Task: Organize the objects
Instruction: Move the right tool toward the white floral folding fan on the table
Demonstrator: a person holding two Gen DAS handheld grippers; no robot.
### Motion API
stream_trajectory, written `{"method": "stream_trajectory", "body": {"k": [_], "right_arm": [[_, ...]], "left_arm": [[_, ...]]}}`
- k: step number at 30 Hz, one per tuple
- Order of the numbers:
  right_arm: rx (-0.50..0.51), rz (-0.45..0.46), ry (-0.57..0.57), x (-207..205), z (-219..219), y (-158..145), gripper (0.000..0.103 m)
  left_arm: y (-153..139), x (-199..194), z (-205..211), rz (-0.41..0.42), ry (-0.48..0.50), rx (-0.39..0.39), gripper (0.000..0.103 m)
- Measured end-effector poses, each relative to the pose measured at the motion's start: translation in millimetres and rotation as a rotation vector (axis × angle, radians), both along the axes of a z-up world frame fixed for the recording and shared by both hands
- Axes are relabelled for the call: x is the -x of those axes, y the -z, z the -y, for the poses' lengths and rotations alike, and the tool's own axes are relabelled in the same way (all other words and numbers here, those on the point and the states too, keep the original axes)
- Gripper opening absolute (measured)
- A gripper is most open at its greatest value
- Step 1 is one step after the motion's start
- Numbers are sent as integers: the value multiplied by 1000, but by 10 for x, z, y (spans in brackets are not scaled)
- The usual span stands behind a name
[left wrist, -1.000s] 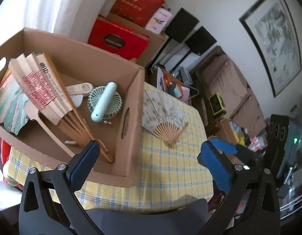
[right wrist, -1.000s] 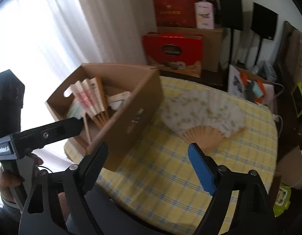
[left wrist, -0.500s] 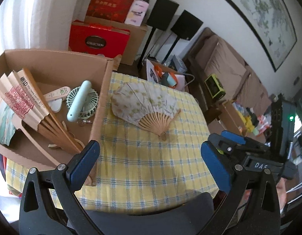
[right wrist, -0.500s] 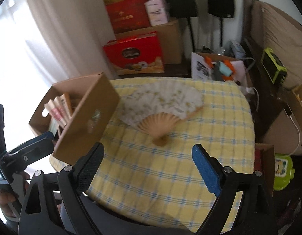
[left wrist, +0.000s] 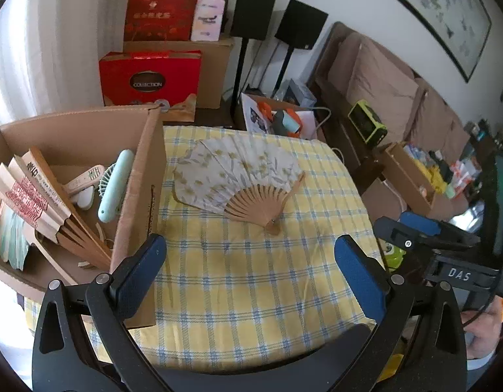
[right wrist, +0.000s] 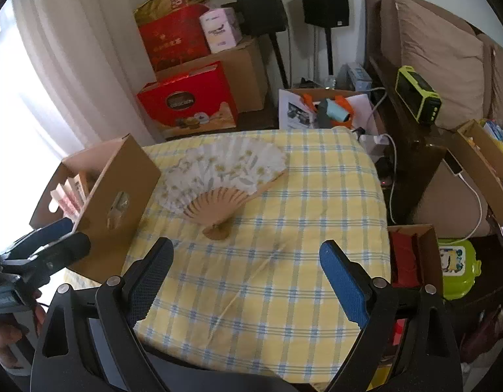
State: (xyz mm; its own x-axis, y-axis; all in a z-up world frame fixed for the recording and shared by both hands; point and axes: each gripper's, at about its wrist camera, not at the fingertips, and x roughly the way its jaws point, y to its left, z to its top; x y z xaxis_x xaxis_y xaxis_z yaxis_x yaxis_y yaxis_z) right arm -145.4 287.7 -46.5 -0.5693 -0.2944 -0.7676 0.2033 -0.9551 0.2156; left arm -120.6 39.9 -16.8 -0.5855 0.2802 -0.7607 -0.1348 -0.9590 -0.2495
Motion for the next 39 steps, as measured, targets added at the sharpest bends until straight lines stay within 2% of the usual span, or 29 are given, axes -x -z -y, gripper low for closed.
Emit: {"method": "stream_trajectory", "body": {"k": [8, 17, 20, 25, 31, 39], "right_arm": [[-6, 7, 26, 52, -133, 44, 92], [-6, 43, 52, 258, -215, 224, 92], [48, 70, 58, 375, -243, 318, 92], [194, 161, 40, 624, -263, 556, 66], [338, 258, -3, 865, -120, 874, 50], [340, 286, -28, 1079, 145, 1029, 36]], "left_arm": [[92, 104, -223, 10, 30, 54, 103], [322, 302, -435, 35, 71, 85, 103], [434, 377, -530, 43, 98, 98, 103], [653, 482, -653, 57, 126, 133, 102], [834, 559, -600, 78, 114, 108, 98], [1032, 575, -490, 130, 99, 71, 98]]}}
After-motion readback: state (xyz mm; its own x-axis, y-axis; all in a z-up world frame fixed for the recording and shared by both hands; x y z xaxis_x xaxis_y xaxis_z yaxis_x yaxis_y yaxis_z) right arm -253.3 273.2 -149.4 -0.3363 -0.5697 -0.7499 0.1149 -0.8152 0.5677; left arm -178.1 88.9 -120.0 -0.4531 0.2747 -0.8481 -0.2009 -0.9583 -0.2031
